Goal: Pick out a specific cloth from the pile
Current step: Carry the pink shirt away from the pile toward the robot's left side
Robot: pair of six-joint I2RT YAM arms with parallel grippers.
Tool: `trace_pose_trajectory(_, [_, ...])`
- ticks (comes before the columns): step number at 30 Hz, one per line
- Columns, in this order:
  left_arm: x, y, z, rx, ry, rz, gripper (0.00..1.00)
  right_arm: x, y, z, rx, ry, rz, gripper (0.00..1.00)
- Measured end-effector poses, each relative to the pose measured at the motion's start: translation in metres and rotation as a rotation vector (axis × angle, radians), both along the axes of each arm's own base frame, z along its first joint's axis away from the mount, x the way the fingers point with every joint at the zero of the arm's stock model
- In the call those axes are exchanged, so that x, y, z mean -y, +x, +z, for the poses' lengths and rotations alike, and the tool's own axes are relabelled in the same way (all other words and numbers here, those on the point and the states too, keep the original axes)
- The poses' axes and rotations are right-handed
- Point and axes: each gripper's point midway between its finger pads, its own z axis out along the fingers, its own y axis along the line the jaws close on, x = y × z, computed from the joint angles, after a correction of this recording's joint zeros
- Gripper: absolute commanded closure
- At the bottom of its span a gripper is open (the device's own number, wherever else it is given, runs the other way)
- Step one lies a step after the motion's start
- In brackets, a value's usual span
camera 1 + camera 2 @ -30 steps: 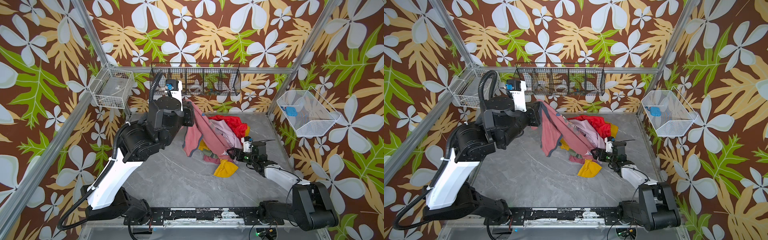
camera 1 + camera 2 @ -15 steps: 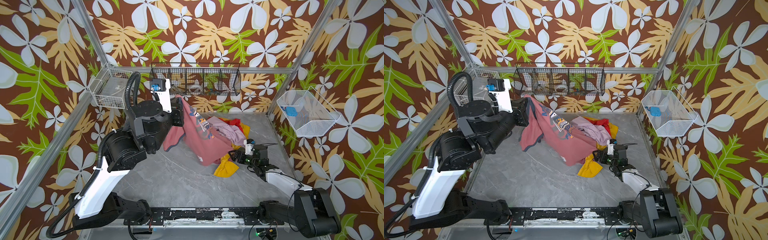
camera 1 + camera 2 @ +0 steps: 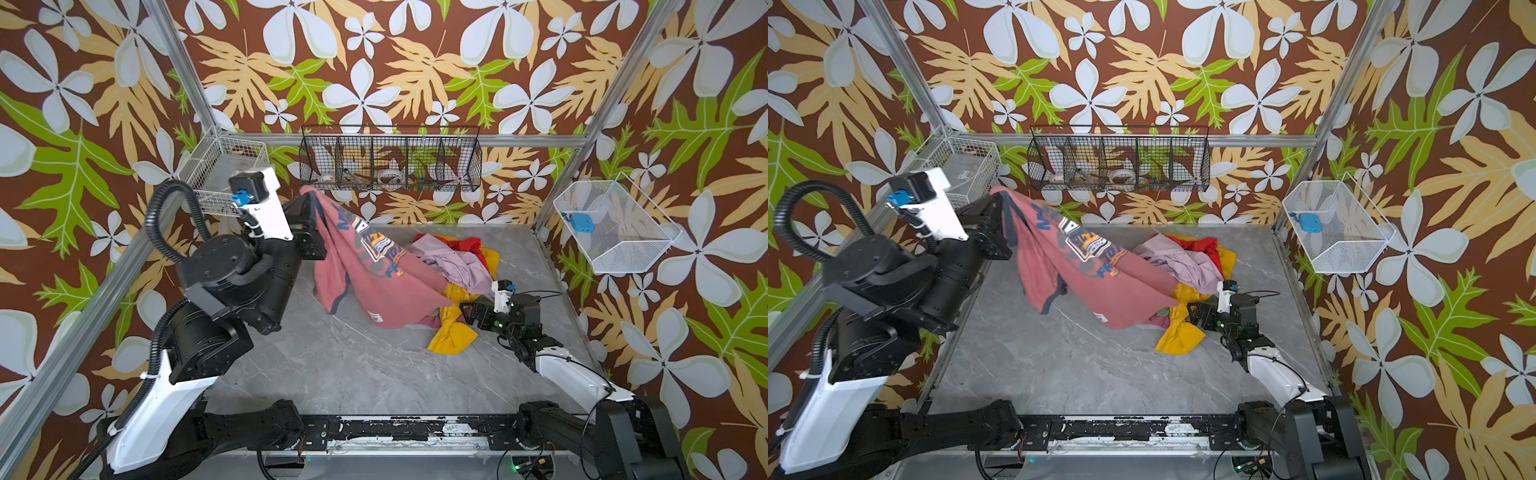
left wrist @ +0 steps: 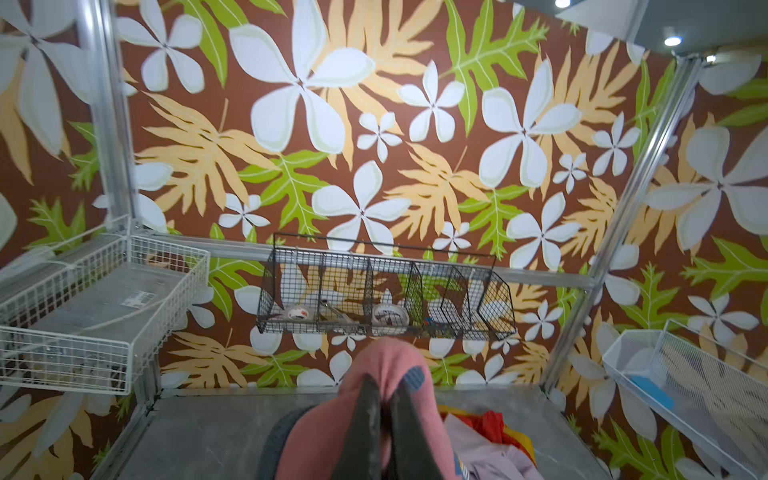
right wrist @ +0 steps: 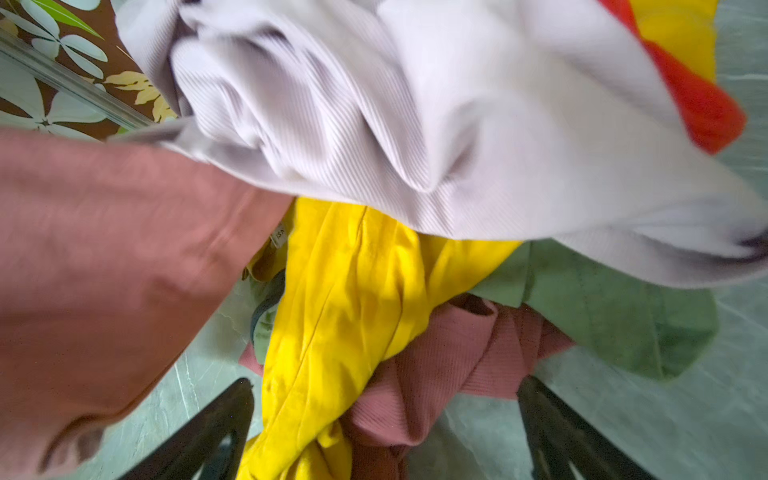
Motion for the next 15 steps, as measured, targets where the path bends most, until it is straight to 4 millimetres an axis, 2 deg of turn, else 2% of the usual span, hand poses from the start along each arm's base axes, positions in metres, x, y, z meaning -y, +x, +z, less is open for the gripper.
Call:
trace_pose_trajectory(2, [-0.008,-0.001,0.009,0.025,-0.01,0.036,1.0,0.0,-0.001,0.004,0.015,0.001,-0.001,0.0])
trace_pose_trajectory(5, [-0.009,0.002,0.014,0.042,0.008,0.071,1.0,0.002,-0.003,0.01,0.029,-0.001,-0.007,0.0])
trace_pose_trajectory(8, [-0.007,0.005,0.01,0.044,0.042,0.093,1.0,0.005,-0.004,0.012,0.032,-0.011,-0.023,0.0])
trace_pose_trajectory(15, [-0.016,0.009,0.002,0.024,0.07,0.188,1.0,0.007,-0.005,0.012,0.024,-0.019,-0.033,0.0])
